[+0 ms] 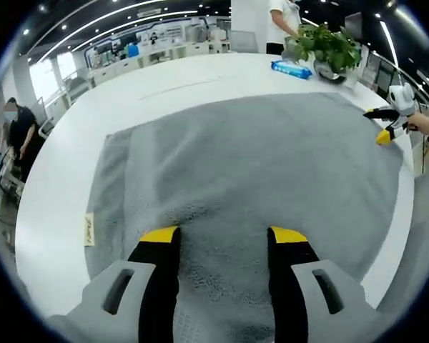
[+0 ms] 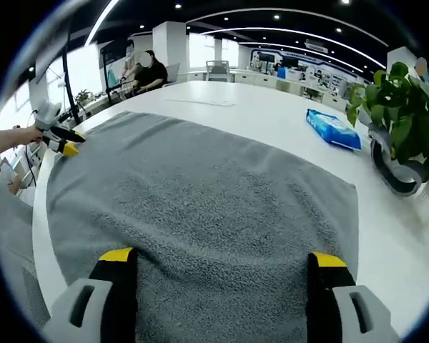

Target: Open the folded towel by lifting each exposed corner and separating the folded layers until the towel lies flat within the target outline without major curled edges

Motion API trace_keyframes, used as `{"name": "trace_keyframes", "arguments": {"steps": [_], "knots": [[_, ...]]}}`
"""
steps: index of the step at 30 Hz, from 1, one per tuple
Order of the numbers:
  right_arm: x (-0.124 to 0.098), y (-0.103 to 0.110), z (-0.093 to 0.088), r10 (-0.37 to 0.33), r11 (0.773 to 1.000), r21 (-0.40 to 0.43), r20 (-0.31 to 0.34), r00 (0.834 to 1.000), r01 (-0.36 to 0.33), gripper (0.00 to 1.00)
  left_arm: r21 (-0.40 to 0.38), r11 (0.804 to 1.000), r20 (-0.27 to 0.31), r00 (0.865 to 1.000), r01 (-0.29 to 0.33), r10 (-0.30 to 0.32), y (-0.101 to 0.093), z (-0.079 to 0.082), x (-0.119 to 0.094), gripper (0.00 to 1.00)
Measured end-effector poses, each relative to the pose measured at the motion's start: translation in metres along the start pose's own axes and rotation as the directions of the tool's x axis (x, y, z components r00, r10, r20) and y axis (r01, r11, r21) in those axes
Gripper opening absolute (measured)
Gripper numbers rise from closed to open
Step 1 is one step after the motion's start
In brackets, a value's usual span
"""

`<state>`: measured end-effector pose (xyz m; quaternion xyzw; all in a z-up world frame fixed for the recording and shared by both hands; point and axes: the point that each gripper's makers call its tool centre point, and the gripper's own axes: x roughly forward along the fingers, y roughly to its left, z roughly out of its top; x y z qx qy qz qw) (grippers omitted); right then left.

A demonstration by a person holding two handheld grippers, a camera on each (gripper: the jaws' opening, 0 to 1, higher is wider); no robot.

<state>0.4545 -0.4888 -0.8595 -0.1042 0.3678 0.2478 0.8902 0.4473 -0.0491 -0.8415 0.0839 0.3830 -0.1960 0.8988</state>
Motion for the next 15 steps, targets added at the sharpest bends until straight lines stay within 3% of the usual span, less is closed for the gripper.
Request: {"name": "trace_keyframes", "arguments": {"steps": [9,15], "knots": [[0.012,-0.021,0.013,-0.050,0.998,0.042,0.071,0.996,0.047,1.00,-0.033,0.999,0.059,0.998,-0.032,0.034,-0.002,0.017,0.016,0.50],[0.015,-0.028,0.018,-0.017,1.000,0.009,0.134,0.991,0.016,1.00,-0.029,0.999,0.123,0.992,-0.015,0.019,0.000,0.024,0.022,0.50]]}}
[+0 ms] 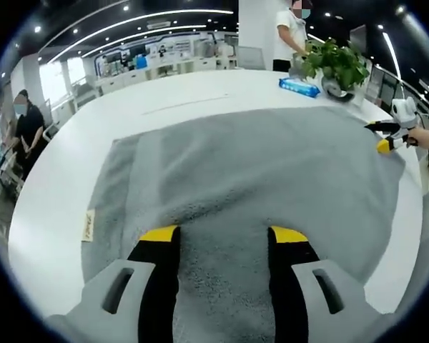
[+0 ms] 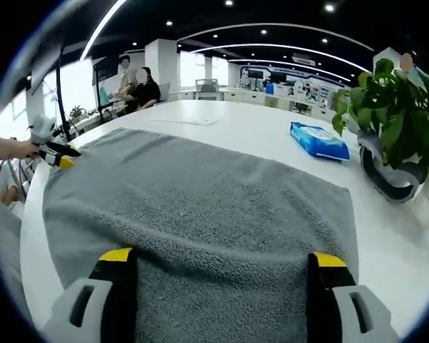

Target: Open the folded towel by lifting each exposed corner and separating the folded layers until the towel lies flat within the target outline without major curled edges

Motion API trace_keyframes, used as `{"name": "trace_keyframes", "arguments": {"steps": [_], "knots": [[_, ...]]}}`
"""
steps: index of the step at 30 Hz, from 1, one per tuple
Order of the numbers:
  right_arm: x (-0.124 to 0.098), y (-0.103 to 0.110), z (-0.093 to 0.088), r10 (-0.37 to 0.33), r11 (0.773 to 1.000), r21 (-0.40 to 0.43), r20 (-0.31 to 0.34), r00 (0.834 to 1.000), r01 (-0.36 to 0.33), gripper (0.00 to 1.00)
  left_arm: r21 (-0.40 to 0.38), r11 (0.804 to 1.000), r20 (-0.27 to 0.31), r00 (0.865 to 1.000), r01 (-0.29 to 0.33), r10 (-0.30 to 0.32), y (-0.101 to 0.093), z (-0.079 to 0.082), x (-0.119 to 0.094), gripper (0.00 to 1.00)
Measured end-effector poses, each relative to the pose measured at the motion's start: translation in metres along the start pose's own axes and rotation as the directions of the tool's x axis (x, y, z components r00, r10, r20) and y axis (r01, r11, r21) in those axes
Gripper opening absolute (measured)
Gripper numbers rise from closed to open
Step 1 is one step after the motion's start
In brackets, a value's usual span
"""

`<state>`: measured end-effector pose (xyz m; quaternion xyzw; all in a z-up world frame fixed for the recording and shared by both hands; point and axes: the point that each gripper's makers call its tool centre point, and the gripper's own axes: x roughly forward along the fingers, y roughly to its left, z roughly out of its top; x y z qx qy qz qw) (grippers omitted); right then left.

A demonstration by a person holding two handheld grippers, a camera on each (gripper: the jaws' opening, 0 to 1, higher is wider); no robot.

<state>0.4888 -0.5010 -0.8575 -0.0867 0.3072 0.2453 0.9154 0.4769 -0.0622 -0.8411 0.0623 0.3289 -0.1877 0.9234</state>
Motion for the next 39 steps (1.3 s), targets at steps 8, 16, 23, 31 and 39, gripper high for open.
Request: {"name": "trace_keyframes", "arguments": {"steps": [8,16,23,31,39], "knots": [[0.007,-0.007,0.007,0.011,1.000,-0.006,0.027,1.000,-0.011,1.00,-0.024,0.999,0.022,0.999,-0.029,0.030,0.004,0.008,0.011,0.50],[0.011,-0.012,0.012,0.030,0.999,-0.018,0.062,0.998,-0.029,1.00,-0.028,0.999,0.041,0.999,-0.035,0.036,0.004,0.011,0.013,0.50],[0.005,-0.010,0.008,0.070,0.997,-0.047,0.086,0.994,-0.066,1.00,-0.020,1.000,0.064,0.998,-0.021,0.022,0.004,0.011,0.012,0.50],[-0.003,-0.008,0.003,0.108,0.992,-0.074,0.130,0.986,-0.099,1.00,0.002,1.000,0.089,0.996,0.014,-0.014,0.005,0.011,0.012,0.50],[-0.002,-0.008,0.004,0.101,0.993,-0.071,0.132,0.986,-0.092,1.00,-0.016,1.000,0.112,0.994,0.003,-0.001,0.003,0.010,0.010,0.50]]}}
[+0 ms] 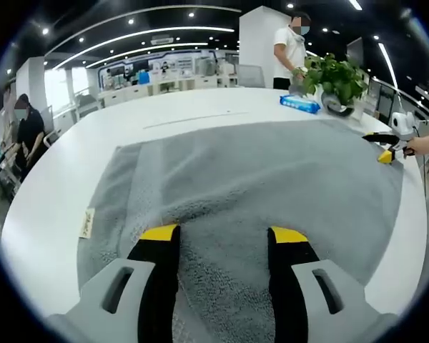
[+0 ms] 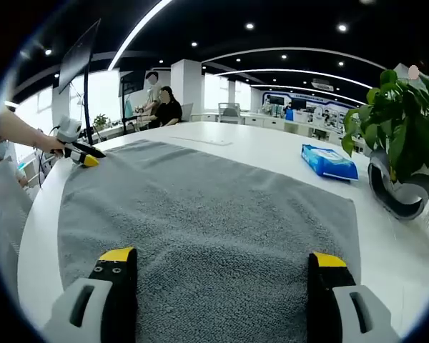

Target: Open the folded towel by lifting each exposed corner and separating the folded layers until the towel lies flat within the target outline without major curled edges

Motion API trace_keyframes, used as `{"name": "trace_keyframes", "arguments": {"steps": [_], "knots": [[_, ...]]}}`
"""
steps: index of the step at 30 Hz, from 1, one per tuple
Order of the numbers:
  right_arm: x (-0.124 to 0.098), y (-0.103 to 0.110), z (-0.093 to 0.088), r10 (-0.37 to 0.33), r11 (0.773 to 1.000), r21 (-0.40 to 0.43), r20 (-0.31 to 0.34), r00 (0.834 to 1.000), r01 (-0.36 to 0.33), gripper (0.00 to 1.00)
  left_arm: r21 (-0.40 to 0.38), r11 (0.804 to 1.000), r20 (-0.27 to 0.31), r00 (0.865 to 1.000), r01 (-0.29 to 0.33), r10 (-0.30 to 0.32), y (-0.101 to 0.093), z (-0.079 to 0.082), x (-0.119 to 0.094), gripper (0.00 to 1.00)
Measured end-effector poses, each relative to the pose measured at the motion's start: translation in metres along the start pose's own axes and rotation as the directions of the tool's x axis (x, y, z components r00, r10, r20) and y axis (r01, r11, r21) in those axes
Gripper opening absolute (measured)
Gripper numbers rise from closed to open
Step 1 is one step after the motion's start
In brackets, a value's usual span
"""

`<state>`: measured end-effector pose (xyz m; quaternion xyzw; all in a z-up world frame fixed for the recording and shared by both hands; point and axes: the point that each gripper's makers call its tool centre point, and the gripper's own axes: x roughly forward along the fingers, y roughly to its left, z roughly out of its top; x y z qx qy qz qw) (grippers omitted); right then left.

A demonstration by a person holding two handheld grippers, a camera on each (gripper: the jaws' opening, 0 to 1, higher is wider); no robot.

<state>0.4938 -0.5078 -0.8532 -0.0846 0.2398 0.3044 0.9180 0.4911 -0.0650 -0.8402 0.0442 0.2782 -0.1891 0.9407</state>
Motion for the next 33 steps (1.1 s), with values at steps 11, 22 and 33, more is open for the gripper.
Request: {"name": "trace_keyframes", "arguments": {"steps": [11,22,33], "knots": [[-0.004,0.000,-0.001,-0.060,0.998,0.034,-0.022,0.998,0.061,1.00,-0.015,1.000,0.027,1.000,-0.007,0.007,-0.001,0.000,-0.001,0.50],[-0.031,0.016,-0.008,-0.117,0.981,0.142,-0.099,0.988,0.130,1.00,-0.124,0.992,0.138,0.990,0.033,-0.016,-0.034,0.009,0.003,0.94],[-0.119,0.038,0.012,-0.228,0.952,0.217,0.029,0.973,0.216,1.00,0.063,0.997,0.244,0.969,-0.043,0.027,-0.060,0.044,-0.076,0.99]]}}
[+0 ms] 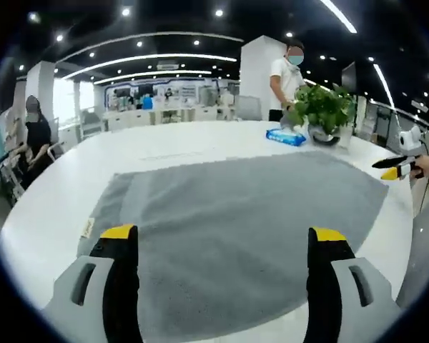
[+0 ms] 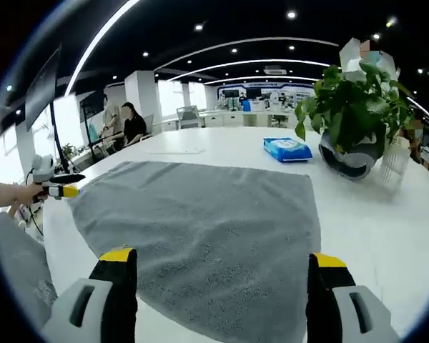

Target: Open the folded towel by lifting each exposed corner and separating the folded layers until the towel lies flat within the target outline without major curled edges

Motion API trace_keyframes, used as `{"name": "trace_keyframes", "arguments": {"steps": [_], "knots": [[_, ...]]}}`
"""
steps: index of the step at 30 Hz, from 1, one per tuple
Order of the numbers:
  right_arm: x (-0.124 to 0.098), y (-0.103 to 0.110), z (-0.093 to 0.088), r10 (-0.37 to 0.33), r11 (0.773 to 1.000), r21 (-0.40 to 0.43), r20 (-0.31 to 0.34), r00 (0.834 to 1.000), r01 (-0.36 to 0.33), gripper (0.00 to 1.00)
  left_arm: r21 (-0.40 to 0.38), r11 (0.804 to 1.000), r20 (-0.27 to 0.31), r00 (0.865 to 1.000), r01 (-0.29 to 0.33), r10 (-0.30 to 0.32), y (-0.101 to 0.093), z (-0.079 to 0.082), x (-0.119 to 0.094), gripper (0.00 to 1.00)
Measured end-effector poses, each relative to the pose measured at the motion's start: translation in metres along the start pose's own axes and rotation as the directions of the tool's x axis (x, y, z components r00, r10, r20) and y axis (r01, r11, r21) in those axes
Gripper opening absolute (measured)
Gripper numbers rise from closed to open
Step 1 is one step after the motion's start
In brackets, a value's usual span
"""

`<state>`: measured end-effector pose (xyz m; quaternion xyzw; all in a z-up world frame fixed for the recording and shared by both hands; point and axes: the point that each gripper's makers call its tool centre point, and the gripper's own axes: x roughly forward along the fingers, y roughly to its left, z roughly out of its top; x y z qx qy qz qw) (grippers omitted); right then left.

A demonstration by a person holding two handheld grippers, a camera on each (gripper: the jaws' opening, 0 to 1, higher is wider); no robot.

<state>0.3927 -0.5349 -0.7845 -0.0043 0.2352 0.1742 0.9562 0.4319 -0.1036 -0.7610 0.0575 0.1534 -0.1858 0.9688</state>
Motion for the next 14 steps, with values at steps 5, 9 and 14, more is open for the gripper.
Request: {"name": "trace_keyframes", "arguments": {"steps": [5,9,14], "knots": [[-0.038,0.013,0.019,-0.058,0.996,-0.060,0.108,0.992,0.064,1.00,-0.014,1.000,0.126,0.992,-0.023,0.025,-0.034,0.036,-0.051,0.99],[-0.060,0.032,0.030,-0.061,0.995,-0.063,0.174,0.983,0.073,1.00,-0.046,0.997,0.221,0.973,-0.060,0.069,-0.047,0.061,-0.076,0.99],[-0.071,0.052,0.039,-0.068,0.996,-0.041,0.218,0.973,0.079,1.00,-0.009,0.991,0.265,0.956,-0.130,0.128,-0.051,0.068,-0.090,0.99]]}}
